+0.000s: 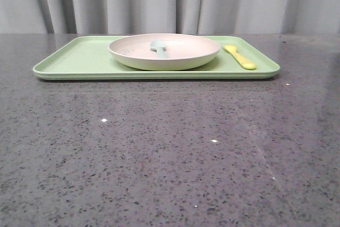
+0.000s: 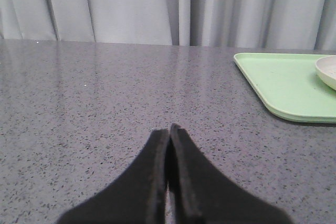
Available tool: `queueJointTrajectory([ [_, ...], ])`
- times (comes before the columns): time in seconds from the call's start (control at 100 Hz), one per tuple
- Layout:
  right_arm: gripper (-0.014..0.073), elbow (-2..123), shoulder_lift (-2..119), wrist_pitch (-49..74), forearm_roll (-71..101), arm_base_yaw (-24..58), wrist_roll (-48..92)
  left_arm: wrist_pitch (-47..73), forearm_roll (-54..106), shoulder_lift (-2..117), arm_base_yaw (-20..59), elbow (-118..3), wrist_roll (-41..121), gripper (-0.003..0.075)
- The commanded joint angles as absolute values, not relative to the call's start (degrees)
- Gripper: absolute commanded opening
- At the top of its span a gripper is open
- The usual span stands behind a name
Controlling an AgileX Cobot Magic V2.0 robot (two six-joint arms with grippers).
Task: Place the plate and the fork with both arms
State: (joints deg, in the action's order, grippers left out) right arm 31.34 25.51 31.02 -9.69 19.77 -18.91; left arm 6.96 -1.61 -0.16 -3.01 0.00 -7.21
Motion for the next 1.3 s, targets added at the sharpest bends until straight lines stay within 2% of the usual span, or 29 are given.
queueJointTrajectory([
  [0.0, -0.0066, 32.76, 25.73, 27.06, -11.0, 19.76, -18.84, 2.34, -1.4, -1.98, -3.14, 0.66, -7.32, -0.002],
  [1.08, -0.0066, 30.17, 25.53, 26.19, -12.41, 18.78, -18.79, 2.34, -1.4, -1.98, -3.14, 0.66, -7.32, -0.002],
  [1.29, -0.0066, 25.7, 23.01, 16.71, -12.04, 14.36, -18.73, 2.34, -1.4, -1.98, -3.14, 0.66, -7.32, -0.002],
])
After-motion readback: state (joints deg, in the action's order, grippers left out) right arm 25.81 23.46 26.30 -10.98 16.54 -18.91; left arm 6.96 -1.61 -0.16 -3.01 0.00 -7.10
